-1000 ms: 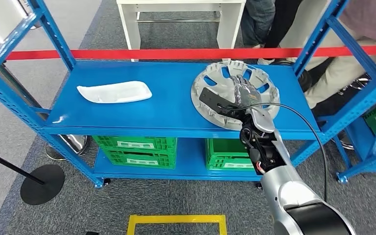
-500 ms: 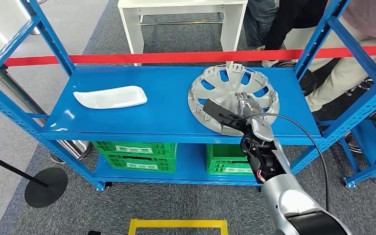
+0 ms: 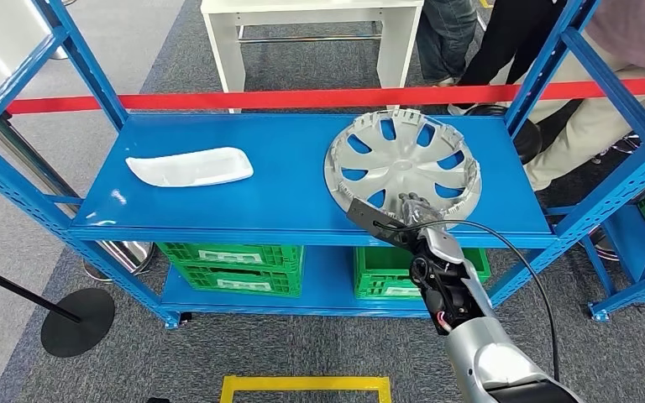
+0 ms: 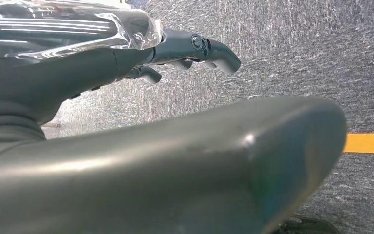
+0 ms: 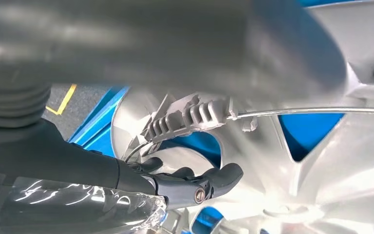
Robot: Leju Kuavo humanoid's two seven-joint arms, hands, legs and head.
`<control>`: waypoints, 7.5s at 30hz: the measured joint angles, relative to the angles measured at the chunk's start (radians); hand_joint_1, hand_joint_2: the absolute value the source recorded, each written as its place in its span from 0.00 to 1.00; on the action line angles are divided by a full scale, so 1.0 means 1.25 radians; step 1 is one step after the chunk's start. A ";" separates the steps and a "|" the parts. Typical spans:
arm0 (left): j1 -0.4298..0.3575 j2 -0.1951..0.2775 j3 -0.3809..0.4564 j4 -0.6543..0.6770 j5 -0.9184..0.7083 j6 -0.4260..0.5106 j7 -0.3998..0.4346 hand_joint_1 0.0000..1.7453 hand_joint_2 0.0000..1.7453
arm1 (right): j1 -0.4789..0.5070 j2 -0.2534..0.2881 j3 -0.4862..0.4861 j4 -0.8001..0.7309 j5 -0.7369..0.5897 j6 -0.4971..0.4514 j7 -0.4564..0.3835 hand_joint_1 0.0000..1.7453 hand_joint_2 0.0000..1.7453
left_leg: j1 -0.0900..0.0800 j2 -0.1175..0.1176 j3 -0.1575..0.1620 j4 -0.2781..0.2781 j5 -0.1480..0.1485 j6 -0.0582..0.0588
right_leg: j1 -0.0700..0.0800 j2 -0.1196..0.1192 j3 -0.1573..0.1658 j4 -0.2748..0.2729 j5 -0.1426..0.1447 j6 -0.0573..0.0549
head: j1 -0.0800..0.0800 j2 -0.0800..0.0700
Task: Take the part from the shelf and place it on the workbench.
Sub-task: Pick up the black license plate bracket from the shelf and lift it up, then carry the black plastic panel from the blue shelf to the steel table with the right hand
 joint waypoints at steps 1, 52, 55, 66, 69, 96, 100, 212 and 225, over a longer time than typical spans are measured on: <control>0.000 0.000 0.001 0.000 0.000 0.000 -0.001 0.00 0.00 | 0.000 0.000 -0.002 0.000 -0.004 0.003 0.000 0.00 1.00 | 0.000 0.000 0.000 0.000 0.000 0.000 | 0.000 0.000 0.000 0.000 0.000 0.000 | 0.000 0.000; 0.000 -0.011 0.087 0.000 0.030 0.000 -0.043 0.00 0.00 | 0.009 0.005 0.077 0.002 0.182 0.024 0.079 0.99 1.00 | -0.002 0.000 0.002 0.000 0.000 0.000 | -0.001 0.000 0.002 0.000 0.000 0.000 | 0.000 0.000; 0.000 -0.013 0.092 0.000 0.033 0.003 -0.044 0.00 0.00 | 0.012 0.005 0.094 0.002 0.199 0.016 0.079 1.00 1.00 | -0.002 0.000 0.002 0.000 0.000 0.000 | -0.001 0.000 0.002 0.000 0.000 0.000 | 0.000 0.000; 0.000 -0.019 0.102 0.000 0.027 0.025 -0.108 0.00 0.00 | 0.019 0.003 0.117 0.002 0.195 -0.134 -0.051 1.00 1.00 | -0.002 0.000 0.002 0.000 0.000 0.000 | -0.001 0.000 0.002 0.000 0.000 0.000 | 0.000 0.000; 0.000 -0.020 0.105 -0.001 0.024 0.036 -0.132 0.00 0.00 | 0.021 0.010 0.117 0.002 0.189 -0.210 -0.124 1.00 1.00 | -0.001 0.000 0.002 0.000 0.000 0.000 | -0.001 0.000 0.001 0.000 0.000 0.000 | 0.000 0.000; 0.000 -0.020 0.125 -0.001 -0.008 0.112 -0.185 0.00 0.00 | 0.147 0.050 0.072 -0.295 -0.419 -0.249 -0.566 1.00 1.00 | -0.002 0.000 0.000 0.000 0.000 0.000 | -0.001 0.000 0.000 0.000 0.000 0.000 | 0.000 0.000; 0.001 -0.020 0.130 -0.001 -0.008 0.129 -0.204 0.00 0.50 | 0.198 0.031 0.097 -0.425 -0.672 -0.063 -0.567 1.00 1.00 | -0.001 0.000 0.000 0.000 -0.001 -0.001 | 0.000 0.000 -0.001 0.000 0.000 0.000 | 0.000 0.000; 0.001 -0.028 0.163 -0.007 -0.019 0.112 -0.310 0.00 1.00 | 0.528 -0.077 0.120 -1.254 -0.868 0.087 -0.568 1.00 1.00 | 0.005 0.012 -0.034 0.051 -0.017 -0.014 | -0.008 -0.008 0.072 -0.010 -0.049 -0.017 | 0.005 0.000; 0.001 -0.027 0.172 -0.008 -0.027 0.118 -0.311 0.00 1.00 | 0.554 -0.071 0.102 -1.283 -0.864 0.082 -0.568 1.00 1.00 | 0.001 0.007 0.046 -0.005 -0.025 0.004 | -0.006 -0.010 0.024 -0.002 -0.008 0.011 | -0.016 0.000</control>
